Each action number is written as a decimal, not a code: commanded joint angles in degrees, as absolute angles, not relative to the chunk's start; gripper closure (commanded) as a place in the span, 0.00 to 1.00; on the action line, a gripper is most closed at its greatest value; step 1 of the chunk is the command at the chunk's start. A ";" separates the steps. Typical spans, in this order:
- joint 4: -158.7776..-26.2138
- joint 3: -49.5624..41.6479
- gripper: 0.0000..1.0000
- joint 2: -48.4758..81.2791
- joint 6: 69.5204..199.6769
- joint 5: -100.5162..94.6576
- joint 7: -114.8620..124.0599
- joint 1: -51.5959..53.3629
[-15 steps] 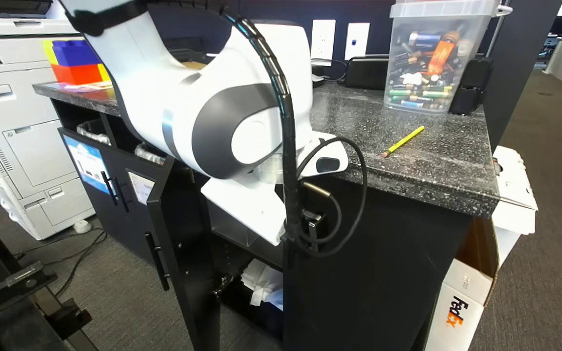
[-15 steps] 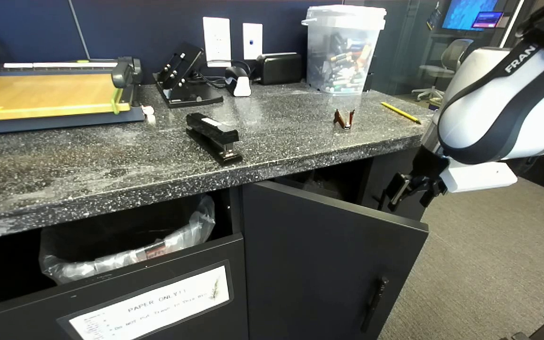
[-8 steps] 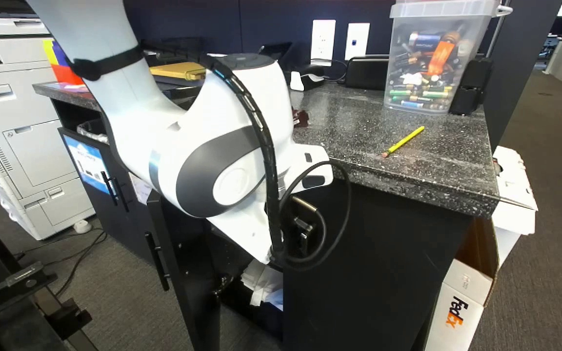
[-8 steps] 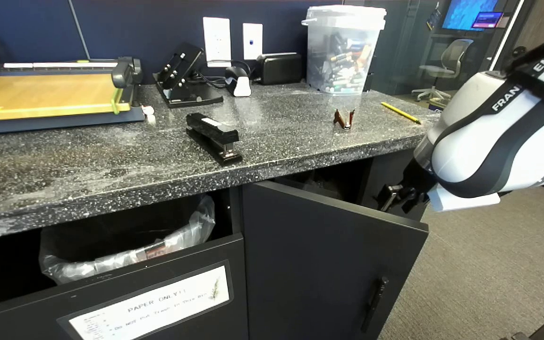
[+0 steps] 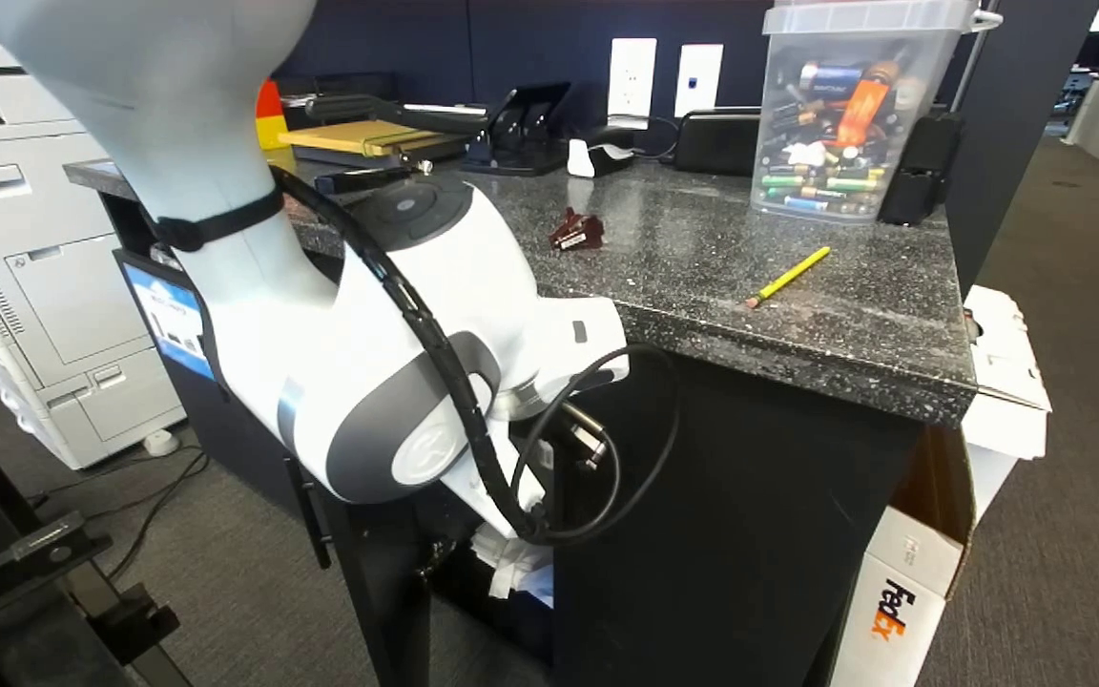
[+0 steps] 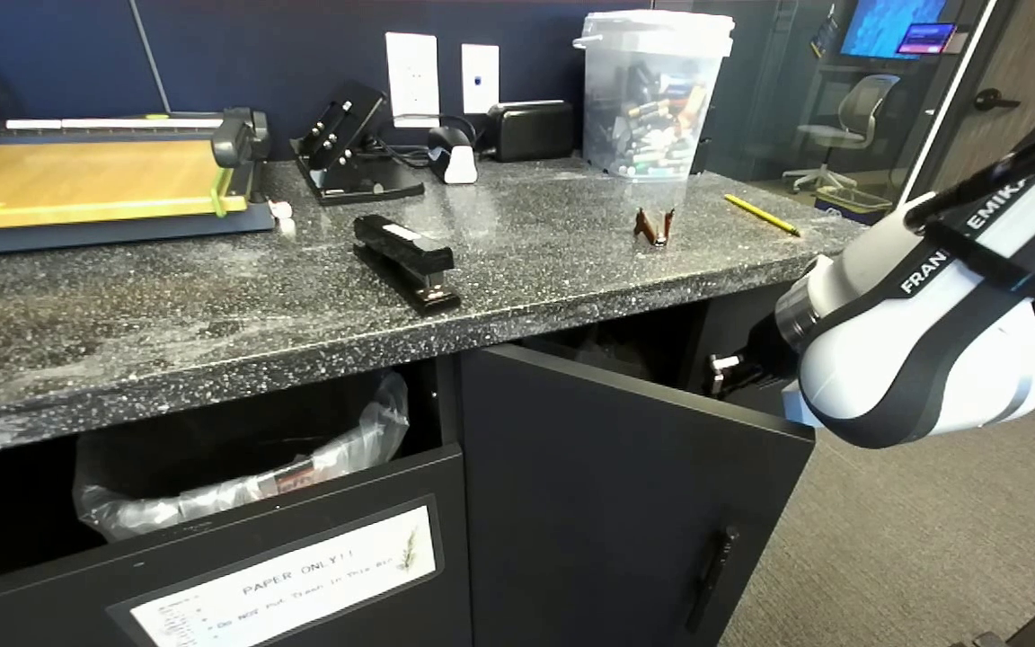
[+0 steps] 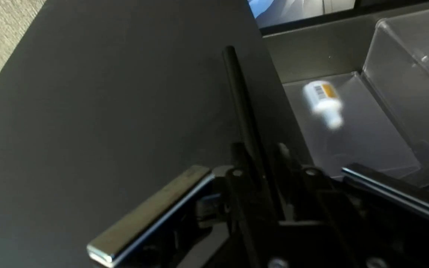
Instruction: Open the right cabinet door
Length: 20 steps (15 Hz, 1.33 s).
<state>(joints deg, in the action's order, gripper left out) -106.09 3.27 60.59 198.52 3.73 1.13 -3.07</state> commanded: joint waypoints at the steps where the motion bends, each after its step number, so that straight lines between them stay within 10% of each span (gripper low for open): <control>1: -100.10 3.82 1.00 64.03 203.43 2.53 2.13 -3.65; 20: -131.33 -9.57 0.96 43.10 189.09 -1.00 -7.58 1.32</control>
<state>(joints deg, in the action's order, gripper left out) -122.15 -6.11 50.66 192.67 -0.31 -8.36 2.94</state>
